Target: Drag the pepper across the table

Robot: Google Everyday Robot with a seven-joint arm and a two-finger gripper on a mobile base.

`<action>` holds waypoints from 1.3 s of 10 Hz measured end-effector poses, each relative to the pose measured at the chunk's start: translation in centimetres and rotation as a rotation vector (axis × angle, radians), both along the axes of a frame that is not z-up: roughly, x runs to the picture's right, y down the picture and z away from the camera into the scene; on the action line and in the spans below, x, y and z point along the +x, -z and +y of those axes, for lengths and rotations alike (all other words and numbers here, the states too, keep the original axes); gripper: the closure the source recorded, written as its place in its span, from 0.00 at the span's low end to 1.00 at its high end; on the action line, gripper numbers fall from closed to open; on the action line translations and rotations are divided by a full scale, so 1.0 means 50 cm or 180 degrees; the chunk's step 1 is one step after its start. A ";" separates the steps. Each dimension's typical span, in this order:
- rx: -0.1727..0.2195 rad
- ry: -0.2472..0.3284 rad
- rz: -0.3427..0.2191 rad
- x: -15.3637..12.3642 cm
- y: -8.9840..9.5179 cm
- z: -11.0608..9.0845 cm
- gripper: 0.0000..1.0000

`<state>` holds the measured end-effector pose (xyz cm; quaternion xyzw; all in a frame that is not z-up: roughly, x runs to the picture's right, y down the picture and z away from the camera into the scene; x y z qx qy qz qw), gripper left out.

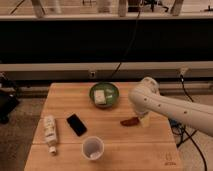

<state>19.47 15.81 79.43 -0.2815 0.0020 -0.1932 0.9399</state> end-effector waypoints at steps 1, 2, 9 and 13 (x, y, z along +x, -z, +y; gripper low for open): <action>0.0003 0.0052 -0.0051 -0.004 -0.011 0.006 0.20; -0.0002 0.0102 -0.0099 -0.012 -0.027 0.015 0.20; -0.0023 0.0300 -0.0350 -0.017 -0.081 0.062 0.20; -0.0015 0.0325 -0.0474 -0.018 -0.098 0.079 0.20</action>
